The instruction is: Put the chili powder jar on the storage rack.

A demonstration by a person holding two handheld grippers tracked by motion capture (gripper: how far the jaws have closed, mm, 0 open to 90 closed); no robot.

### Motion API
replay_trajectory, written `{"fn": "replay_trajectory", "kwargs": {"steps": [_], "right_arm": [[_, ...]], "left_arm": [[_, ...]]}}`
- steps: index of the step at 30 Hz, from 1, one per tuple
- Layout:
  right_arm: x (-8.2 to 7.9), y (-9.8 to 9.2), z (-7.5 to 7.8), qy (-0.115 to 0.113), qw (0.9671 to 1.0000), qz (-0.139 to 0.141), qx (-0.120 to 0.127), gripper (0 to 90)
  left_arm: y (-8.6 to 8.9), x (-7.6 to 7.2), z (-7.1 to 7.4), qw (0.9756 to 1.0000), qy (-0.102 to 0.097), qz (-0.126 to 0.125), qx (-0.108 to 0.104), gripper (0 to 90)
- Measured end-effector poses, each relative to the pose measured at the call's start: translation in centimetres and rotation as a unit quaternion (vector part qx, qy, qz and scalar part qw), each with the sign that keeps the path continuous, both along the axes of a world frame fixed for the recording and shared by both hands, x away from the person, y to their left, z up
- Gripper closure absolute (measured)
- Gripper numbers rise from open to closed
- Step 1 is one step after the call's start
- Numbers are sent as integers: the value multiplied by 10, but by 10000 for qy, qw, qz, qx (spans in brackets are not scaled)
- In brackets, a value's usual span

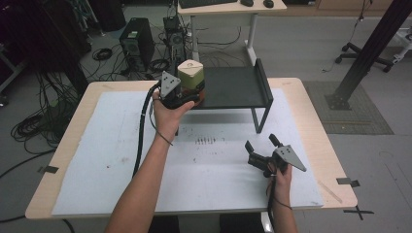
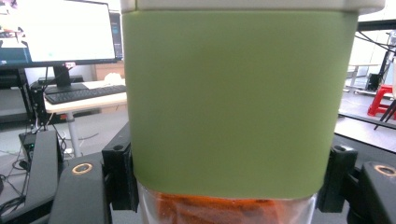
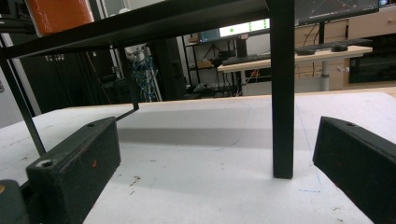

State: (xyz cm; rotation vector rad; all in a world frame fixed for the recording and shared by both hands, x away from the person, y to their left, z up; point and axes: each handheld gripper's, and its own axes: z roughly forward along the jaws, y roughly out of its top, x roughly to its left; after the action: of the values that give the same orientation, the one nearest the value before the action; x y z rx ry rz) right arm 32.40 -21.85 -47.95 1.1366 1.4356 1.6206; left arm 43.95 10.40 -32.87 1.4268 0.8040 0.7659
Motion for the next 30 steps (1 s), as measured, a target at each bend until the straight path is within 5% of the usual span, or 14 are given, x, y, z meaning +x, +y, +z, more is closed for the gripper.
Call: {"fn": "replay_trajectory", "kwargs": {"steps": [30], "right_arm": [[0,0,0,-1,10000,3,25,4]], "left_arm": [[-1,0,0,10000,-19,21,24,288]]}}
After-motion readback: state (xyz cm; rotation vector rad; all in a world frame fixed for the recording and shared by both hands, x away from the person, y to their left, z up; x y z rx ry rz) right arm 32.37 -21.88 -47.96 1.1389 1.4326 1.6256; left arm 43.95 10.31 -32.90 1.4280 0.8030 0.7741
